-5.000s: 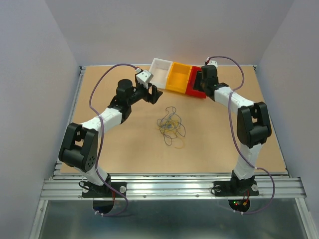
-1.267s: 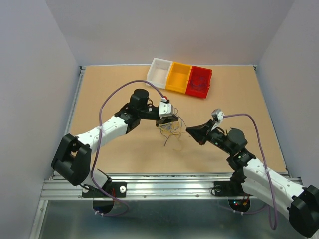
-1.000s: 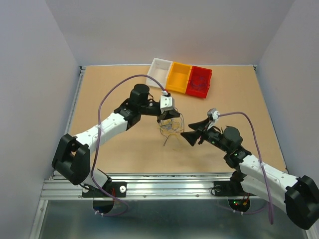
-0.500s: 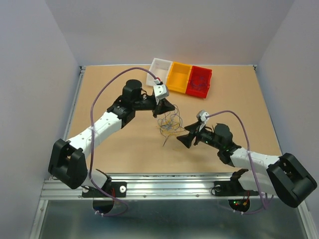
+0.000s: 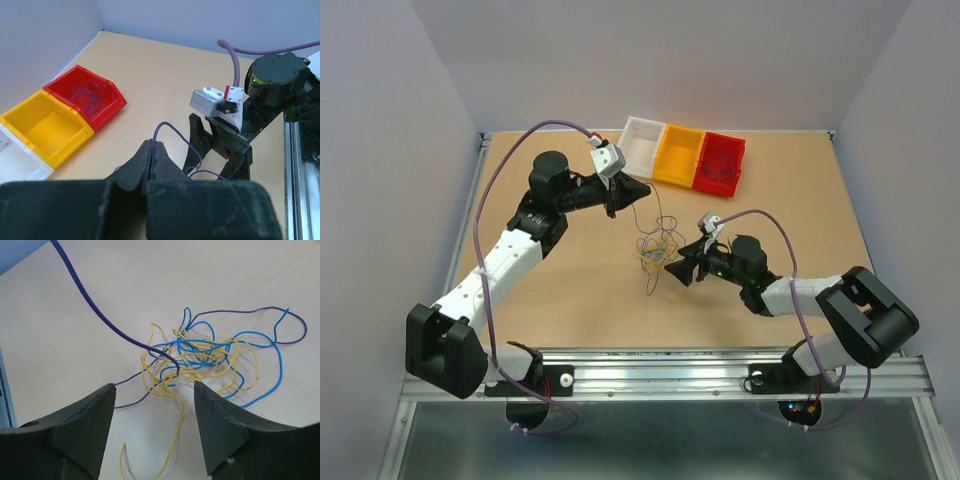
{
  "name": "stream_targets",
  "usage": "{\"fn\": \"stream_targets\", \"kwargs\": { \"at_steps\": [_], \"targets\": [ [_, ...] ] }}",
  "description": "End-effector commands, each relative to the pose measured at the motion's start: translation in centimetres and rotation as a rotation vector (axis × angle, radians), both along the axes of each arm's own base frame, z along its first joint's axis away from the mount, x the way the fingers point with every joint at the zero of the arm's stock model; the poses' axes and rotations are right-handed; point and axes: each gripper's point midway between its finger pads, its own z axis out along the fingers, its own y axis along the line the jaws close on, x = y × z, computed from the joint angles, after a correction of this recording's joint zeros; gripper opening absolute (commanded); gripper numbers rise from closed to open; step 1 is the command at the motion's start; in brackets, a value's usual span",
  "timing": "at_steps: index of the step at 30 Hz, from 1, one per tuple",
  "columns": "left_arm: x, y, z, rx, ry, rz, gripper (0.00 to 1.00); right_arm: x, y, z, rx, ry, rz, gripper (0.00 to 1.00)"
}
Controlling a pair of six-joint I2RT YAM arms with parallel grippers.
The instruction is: Untangle the cables
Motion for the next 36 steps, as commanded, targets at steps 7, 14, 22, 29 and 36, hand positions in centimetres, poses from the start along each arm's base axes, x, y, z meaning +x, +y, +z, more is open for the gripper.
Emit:
{"fn": "stream_targets", "kwargs": {
  "at_steps": [7, 14, 22, 29, 36],
  "targets": [
    [-1.0, 0.0, 1.8, -0.04, -0.046, -0.029, 0.0, 2.7, 1.3, 4.5, 0.13, -0.136, -0.049, 0.6],
    [-1.2, 0.4, 2.3, -0.048, -0.067, -0.014, 0.0, 3.0, 1.4, 5.0, 0.172, -0.148, -0.057, 0.38],
    [-1.0, 0.4, 2.3, -0.048, -0.07, -0.003, 0.0, 2.5, 0.6, 6.0, 0.214, -0.176, -0.092, 0.47],
    [-1.2, 0.6, 2.5, -0.051, -0.075, -0.002, 0.0, 2.5, 0.7, 6.1, 0.217, -0.177, -0.087, 0.1],
    [-0.6, 0.8, 2.5, -0.052, -0.085, 0.04, 0.0, 1.9, 0.8, 7.9, 0.257, -0.199, -0.058, 0.01]
  ]
}}
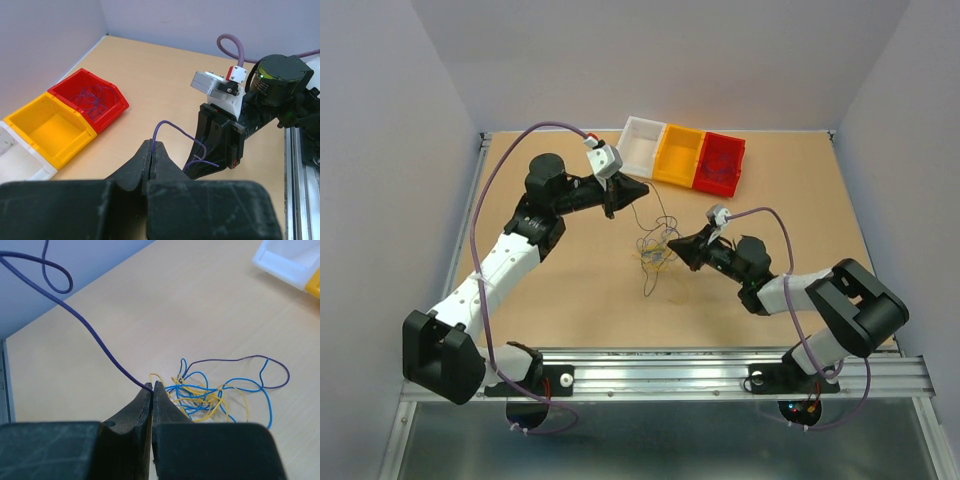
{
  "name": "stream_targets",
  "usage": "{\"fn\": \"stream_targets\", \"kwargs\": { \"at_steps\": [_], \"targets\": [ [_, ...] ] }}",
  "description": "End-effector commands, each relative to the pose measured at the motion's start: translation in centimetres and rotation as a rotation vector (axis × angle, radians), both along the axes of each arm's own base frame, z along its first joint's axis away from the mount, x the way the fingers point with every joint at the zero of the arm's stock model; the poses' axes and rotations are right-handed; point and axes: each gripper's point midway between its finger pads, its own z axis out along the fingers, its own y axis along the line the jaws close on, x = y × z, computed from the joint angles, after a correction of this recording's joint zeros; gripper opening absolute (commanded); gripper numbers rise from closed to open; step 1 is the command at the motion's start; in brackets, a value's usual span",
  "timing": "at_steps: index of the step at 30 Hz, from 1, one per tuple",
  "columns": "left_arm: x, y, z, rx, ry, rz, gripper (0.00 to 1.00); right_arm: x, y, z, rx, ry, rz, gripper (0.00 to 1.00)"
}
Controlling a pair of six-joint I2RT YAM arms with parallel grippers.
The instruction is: Untangle the cables
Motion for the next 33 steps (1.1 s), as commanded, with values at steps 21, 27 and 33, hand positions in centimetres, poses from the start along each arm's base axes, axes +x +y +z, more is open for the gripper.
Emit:
{"fn": "stream_targets", "kwargs": {
  "at_steps": [21, 27, 33],
  "targets": [
    [3.5, 1.0, -1.6, -0.054, -0.03, 0.091, 0.29, 0.9, -0.5, 42.2, 0.254, -0.45, -0.064, 0.01],
    [3.2, 0.7, -2.5, -0.043, -0.054, 0.052, 0.59, 4.9, -2.9, 45.4, 0.292, -0.485, -0.31, 0.01],
    [4.4, 1.0, -3.2, -0.036, -0.053, 0.104, 0.73, 7.3, -4.5, 46.4, 0.277, -0.513, -0.463, 0.0]
  ]
}}
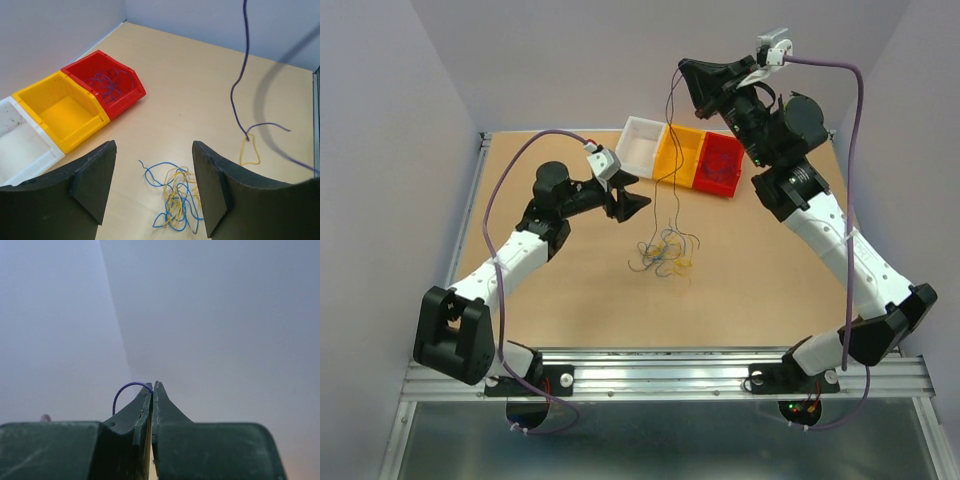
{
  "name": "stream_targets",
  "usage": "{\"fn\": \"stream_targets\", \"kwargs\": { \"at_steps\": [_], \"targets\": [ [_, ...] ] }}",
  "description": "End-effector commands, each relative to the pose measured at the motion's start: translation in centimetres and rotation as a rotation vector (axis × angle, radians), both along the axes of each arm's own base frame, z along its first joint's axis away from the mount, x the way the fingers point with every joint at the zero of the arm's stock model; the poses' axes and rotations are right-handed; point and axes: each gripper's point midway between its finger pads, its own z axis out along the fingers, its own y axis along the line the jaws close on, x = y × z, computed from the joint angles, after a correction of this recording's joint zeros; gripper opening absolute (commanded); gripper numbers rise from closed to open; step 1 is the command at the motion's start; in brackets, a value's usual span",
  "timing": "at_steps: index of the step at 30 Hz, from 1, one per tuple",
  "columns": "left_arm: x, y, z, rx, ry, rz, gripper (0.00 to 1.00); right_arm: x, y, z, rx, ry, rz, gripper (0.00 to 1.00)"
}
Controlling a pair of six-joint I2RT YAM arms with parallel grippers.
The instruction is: Untangle the cables
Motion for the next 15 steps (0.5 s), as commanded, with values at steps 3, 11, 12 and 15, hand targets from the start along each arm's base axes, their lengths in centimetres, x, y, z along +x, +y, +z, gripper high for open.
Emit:
{"fn": "stream_targets", "kwargs": {
  "at_steps": [3, 11, 12, 15],
  "targets": [
    [2.4, 1.0, 0.8, -0.017, -0.056, 0.112, 0.73, 1.3, -4.2, 3.8, 0.078, -0.042, -0.239, 0.01],
    [4.2, 1.2, -0.8, -0.005, -0.004, 0.119, 0.74, 2.8, -6.0, 5.0, 0.109, -0.069, -0.356, 0.01],
    [4.5, 1.0, -1.8, 0.004, 0.017, 0.111, 0.76, 2.8, -6.0, 5.2, 0.119, -0.072, -0.358, 0.01],
    [4.4, 0.2, -3.3, 0.018, 0.042, 0.049, 0.82, 2.8, -5.9, 5.7, 0.135, -0.079, -0.349, 0.01]
  ]
}}
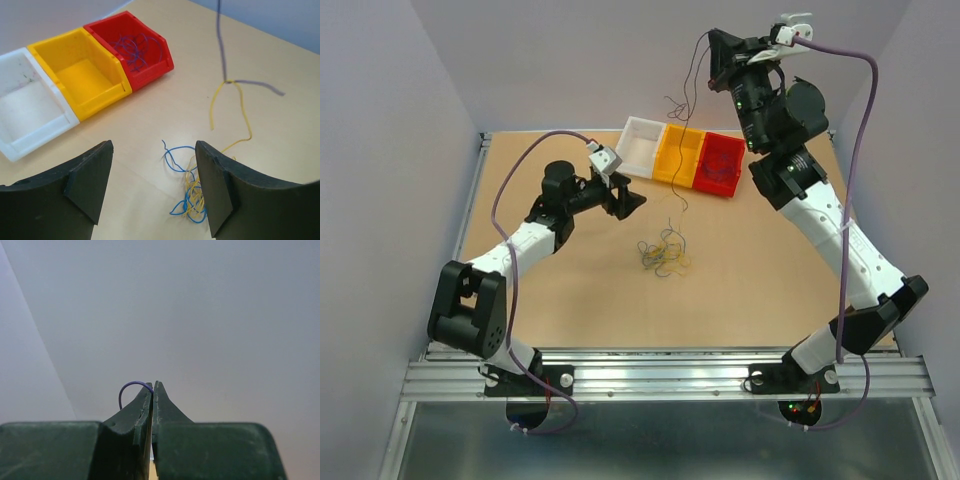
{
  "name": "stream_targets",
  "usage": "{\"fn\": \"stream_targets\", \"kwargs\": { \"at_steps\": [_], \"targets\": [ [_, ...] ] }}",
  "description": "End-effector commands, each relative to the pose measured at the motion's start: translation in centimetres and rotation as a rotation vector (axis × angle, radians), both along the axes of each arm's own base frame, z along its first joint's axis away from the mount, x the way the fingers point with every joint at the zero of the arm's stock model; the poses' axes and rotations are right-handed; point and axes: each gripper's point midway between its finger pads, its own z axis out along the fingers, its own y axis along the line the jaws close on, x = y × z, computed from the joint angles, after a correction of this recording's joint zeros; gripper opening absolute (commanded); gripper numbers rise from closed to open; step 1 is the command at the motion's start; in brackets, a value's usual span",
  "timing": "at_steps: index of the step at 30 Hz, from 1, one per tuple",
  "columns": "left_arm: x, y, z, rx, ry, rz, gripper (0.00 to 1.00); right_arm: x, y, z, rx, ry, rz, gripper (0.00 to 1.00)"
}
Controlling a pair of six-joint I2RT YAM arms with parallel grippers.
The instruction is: Untangle the cables
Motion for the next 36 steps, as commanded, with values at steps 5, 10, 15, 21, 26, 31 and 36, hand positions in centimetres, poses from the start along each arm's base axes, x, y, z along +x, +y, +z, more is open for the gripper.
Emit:
{"fn": "stream_targets", "kwargs": {
  "at_steps": [5, 10, 15, 21, 26, 31, 36],
  "targets": [
    [-1.5, -2.8, 0.0, -0.073, -0.038, -0.226, 0.98, -1.0, -1.9, 4.3, 0.136, -0.09, -0.03, 0.01],
    [-3.4, -5.5, -0.7, -0.107, -0.042, -0.326, 0.97, -0.9, -2.1, 4.0, 0.17, -0.086, -0.031, 0.01],
    [-5.9, -7.8, -1.0, -0.087, -0.097, -0.392, 0.96, -0.8, -1.9, 3.6, 0.179, -0.083, -0.021, 0.01],
    [-5.9, -10.2, -1.7, -0.09, -0.067, -0.419, 0.92, -1.0, -1.5, 3.5, 0.186, -0.081, 0.007, 0.0],
    [-6.1, -12.1, -3.5, -0.073, -0.006, -0.437, 0.87, -1.1, -2.2, 3.8, 0.204, -0.09, -0.018, 0.01],
    [-5.3, -13.0, -5.5, -0.033, 0.028, -0.427, 0.77, -1.6, -2.7, 4.5, 0.23, -0.105, -0.022, 0.01],
    [-5.0, -13.7, -7.4, 0.003, 0.058, -0.43, 0.62, -2.6, -3.5, 5.8, 0.265, -0.132, -0.018, 0.01]
  ]
}}
